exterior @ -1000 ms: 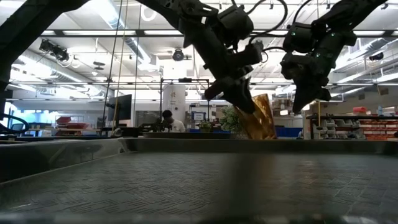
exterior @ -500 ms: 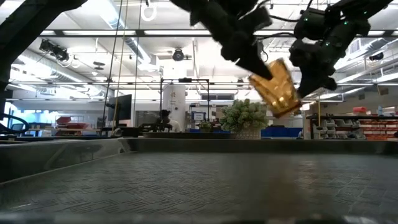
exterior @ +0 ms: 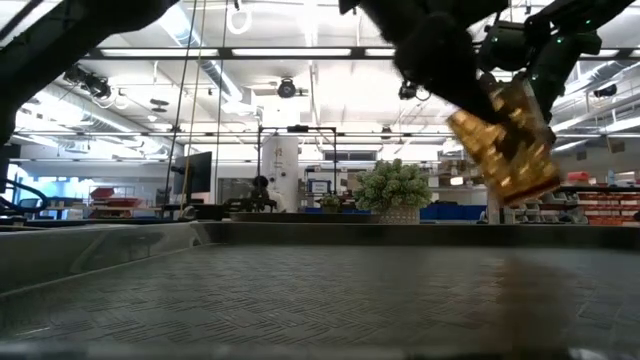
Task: Pick and place plate/cup/fork/spoon on tray
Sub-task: Put the brown cup to the top right side of the black serving tray
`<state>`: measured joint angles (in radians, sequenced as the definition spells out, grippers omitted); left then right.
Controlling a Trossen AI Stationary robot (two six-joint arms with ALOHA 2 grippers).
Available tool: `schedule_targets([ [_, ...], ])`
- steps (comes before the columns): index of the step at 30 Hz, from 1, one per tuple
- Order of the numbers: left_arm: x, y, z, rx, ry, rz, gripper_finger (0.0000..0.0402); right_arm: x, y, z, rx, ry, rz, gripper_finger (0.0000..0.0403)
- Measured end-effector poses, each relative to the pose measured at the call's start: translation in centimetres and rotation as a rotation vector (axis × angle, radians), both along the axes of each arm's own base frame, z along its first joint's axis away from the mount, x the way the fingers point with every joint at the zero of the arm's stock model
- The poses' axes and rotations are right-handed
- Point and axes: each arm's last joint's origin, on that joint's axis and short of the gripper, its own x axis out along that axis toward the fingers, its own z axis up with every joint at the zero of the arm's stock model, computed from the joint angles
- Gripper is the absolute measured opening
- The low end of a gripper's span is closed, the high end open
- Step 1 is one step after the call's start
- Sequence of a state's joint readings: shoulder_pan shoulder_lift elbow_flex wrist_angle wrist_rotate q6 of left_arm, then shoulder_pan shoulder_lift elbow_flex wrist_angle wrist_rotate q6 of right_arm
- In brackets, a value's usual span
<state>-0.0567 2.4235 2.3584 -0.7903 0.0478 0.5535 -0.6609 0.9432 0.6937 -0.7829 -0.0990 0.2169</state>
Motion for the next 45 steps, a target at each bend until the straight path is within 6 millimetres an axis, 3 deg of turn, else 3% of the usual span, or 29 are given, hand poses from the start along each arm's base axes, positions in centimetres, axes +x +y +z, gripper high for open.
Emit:
schedule_targets([
  [9, 0.4, -1.2, -0.8, 0.013, -0.014, -0.04, 0.0016, 0.2, -0.2, 0.0, -0.003, -0.02, 0.004, 0.0004],
  [18, -0.2, -3.1, -1.1, -0.07, 0.04, -0.226, 0.0018, 0.2, -0.1, 0.1, 0.017, -0.038, 0.001, 0.0004],
  [24, -0.5, -4.2, -1.9, 0.007, 0.04, -0.316, 0.0018, 0.3, -0.1, 0.1, 0.02, -0.041, -0.005, 0.0004],
  [31, 0.4, -3.9, -4.0, 0.066, 0.039, -0.334, 0.0022, 0.3, -0.1, 0.1, 0.028, -0.054, -0.001, 0.0004],
  [45, 0.5, -3.6, -4.1, 0.118, 0.042, -0.288, 0.0042, 0.4, -0.2, 0.2, 0.03, -0.073, 0.001, 0.0005],
])
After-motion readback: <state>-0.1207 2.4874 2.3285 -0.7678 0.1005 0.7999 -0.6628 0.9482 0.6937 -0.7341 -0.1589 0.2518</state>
